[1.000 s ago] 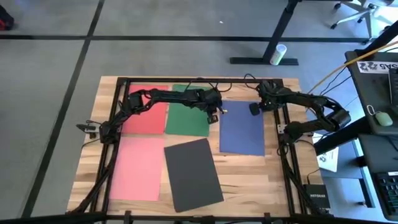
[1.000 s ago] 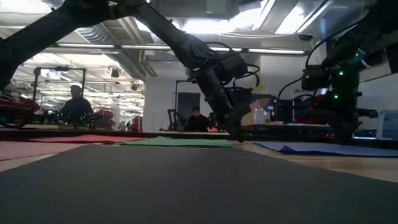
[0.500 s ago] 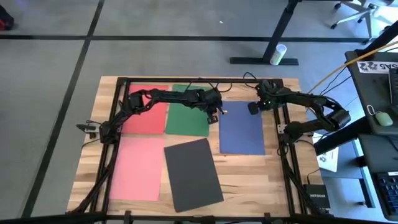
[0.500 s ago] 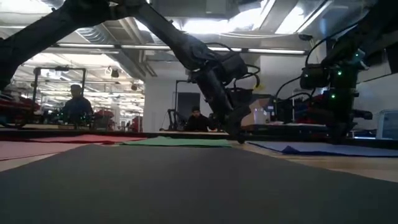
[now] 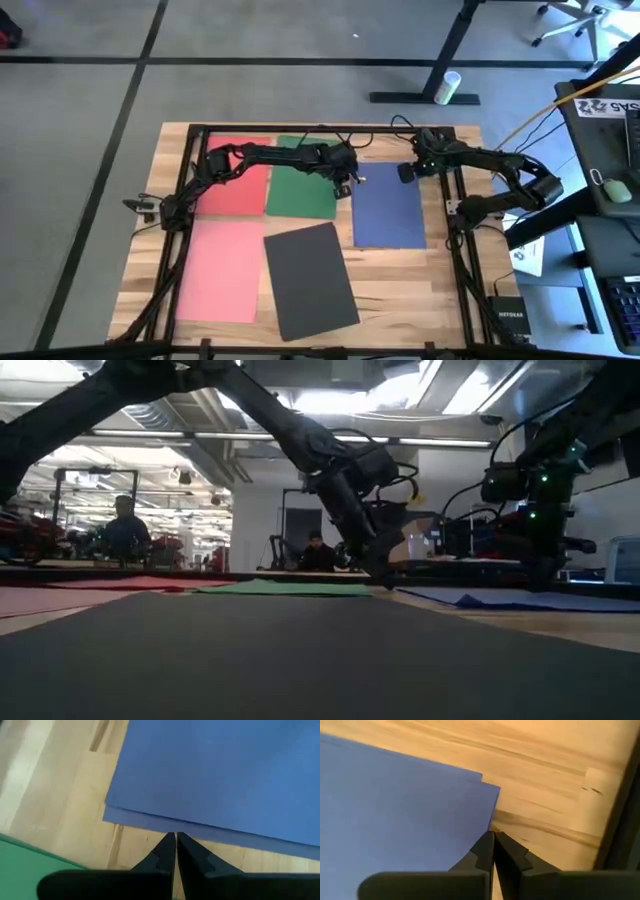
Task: Organize paper
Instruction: Stack the violet paper on top of the violet papers
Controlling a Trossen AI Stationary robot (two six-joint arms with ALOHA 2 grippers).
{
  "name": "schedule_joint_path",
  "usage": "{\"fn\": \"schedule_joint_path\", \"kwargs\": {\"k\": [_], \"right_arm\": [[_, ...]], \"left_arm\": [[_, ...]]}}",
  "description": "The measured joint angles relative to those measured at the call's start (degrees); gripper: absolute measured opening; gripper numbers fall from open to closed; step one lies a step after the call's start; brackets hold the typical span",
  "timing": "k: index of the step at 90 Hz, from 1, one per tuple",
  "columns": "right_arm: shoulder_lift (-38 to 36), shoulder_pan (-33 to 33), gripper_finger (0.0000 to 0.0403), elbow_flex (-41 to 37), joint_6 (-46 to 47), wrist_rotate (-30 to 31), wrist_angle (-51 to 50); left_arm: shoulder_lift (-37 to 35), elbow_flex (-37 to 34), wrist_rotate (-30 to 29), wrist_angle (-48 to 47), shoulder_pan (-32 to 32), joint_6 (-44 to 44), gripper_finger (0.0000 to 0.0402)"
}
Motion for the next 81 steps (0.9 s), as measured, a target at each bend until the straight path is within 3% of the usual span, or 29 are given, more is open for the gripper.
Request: {"fn": "schedule_joint_path", "kwargs": {"k": [81], "right_arm": [[0.0, 0.0, 0.0000, 0.0, -0.9, -2.0, 1.5]], "left_arm": [[0.6, 0.0, -0.8, 0.3, -0.2, 3.2, 0.0000]]}}
